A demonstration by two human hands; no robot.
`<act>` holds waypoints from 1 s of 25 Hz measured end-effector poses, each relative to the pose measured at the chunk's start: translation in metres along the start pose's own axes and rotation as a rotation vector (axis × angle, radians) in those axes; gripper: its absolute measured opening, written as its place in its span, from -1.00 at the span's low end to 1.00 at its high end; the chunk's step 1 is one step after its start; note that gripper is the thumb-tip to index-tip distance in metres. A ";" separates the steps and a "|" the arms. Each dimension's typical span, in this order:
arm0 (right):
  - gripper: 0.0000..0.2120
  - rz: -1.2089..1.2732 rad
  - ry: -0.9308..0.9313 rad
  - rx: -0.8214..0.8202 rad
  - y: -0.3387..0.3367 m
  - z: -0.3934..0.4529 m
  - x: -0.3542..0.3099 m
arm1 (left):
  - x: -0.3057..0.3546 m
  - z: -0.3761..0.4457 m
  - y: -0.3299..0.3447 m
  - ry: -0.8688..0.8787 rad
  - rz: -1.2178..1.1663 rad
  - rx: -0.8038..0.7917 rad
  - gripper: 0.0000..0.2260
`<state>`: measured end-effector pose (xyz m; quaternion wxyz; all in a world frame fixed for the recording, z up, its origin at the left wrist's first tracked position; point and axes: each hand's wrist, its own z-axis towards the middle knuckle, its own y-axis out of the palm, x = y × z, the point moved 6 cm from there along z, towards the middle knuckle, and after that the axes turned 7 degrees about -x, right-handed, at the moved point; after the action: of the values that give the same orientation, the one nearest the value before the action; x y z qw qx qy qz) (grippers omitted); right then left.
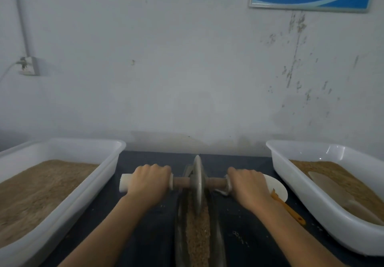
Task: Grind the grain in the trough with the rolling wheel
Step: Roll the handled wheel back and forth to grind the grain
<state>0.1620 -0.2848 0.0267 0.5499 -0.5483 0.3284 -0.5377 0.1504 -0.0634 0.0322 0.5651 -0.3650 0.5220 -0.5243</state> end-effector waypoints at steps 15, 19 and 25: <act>-0.79 -0.091 -0.066 0.094 -0.011 -0.002 -0.009 | -0.004 -0.011 0.015 -0.019 -0.032 0.023 -0.86; -0.80 -0.067 -0.092 0.087 -0.015 -0.011 -0.008 | -0.004 -0.011 0.017 0.004 -0.059 0.012 -0.86; -0.50 -0.051 -0.318 0.181 -0.019 -0.110 -0.013 | -0.005 -0.100 0.019 0.097 -0.060 -0.135 -0.82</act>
<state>0.0503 -0.2965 0.0214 0.6281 -0.5830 0.1735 -0.4853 0.0576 -0.0418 -0.0035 0.4974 -0.3918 0.5719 -0.5215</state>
